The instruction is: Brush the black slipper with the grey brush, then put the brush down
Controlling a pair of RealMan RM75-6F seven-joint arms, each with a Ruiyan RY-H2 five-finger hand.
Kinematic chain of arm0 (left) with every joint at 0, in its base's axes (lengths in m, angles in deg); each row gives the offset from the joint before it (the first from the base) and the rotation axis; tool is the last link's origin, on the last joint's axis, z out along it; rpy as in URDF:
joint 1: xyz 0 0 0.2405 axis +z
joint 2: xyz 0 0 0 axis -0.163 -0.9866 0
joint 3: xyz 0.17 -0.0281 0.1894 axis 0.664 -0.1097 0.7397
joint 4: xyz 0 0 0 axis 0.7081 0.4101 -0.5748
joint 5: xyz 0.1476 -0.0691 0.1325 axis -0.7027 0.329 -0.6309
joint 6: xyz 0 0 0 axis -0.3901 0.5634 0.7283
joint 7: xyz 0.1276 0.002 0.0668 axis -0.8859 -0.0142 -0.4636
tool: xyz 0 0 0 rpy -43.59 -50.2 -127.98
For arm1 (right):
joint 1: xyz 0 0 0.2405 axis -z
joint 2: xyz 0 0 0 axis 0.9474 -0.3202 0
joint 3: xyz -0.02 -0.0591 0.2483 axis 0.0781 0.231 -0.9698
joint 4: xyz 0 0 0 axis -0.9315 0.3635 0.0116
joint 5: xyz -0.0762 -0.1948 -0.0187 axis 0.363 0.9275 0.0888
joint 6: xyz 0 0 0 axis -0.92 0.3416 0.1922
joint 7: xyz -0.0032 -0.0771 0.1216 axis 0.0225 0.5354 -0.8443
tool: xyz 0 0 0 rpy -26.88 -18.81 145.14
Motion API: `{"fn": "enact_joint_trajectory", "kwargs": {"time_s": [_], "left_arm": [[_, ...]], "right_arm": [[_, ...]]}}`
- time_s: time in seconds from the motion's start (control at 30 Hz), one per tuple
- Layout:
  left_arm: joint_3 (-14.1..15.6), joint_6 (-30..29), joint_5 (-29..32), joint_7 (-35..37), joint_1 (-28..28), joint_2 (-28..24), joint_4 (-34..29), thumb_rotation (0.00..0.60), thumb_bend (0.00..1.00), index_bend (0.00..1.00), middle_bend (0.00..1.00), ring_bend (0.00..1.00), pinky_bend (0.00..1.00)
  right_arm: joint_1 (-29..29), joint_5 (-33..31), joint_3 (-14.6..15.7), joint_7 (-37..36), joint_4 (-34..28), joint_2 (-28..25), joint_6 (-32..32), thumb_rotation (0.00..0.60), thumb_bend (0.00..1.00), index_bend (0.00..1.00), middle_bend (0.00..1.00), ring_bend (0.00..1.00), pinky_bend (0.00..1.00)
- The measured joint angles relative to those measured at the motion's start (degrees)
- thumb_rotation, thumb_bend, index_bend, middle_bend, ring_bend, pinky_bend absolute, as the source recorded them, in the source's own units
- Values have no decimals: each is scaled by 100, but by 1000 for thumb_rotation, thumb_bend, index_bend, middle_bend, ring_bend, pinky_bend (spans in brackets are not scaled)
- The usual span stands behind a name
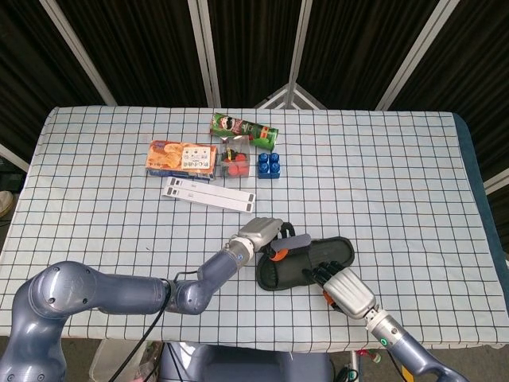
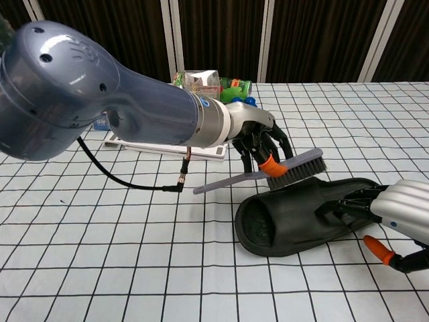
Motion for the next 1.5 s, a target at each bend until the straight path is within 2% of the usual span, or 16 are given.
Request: {"fn": "enact_joint_trajectory", "kwargs": {"time_s": [0.13, 0.27, 0.6, 1.13, 1.27, 1.3, 1.4, 1.43, 1.5], "left_arm": [[-67, -79, -102, 41, 96, -21, -105, 600, 655, 408, 583, 444, 489], [-43, 41, 49, 8, 79, -46, -124, 600, 656, 408, 584, 444, 489], [222, 88, 512, -362, -138, -94, -144, 600, 655, 408, 585, 444, 491], [967, 151, 2016, -1333, -841, -700, -653, 600, 656, 408, 586, 444, 497], [1064, 216, 2365, -1434, -1011, -903, -842, 600, 658, 411, 587, 444, 497], [1058, 217, 2378, -1429, -1020, -935, -862, 600, 658, 413, 588, 444, 497], [962, 166, 2230, -1335, -967, -970, -900, 600, 657, 419, 591, 444, 498], [894, 110, 2104, -1258, -911, -976, -917, 600, 657, 420, 590, 444, 498], [782, -34, 1859, -1107, -792, -978, -950, 600, 657, 420, 589, 444, 498]], "right_arm": [[0, 17, 14, 33, -39, -9, 10, 600, 731, 183, 293, 222, 282], [13, 23, 38, 74, -70, -14, 14, 600, 731, 183, 293, 222, 283], [41, 61, 75, 141, -146, -33, 62, 600, 731, 184, 293, 222, 282], [44, 76, 82, 209, -193, -12, 71, 600, 731, 184, 293, 222, 282], [50, 60, 76, 229, -208, -1, 67, 600, 731, 183, 293, 222, 282], [51, 57, 75, 237, -213, 0, 66, 600, 731, 173, 293, 222, 282], [58, 46, 67, 273, -230, -4, 73, 600, 724, 39, 275, 203, 270], [62, 37, 63, 286, -236, -8, 76, 600, 698, 4, 253, 182, 253], [78, 5, 40, 332, -247, -15, 95, 600, 629, 0, 209, 141, 211]]}}
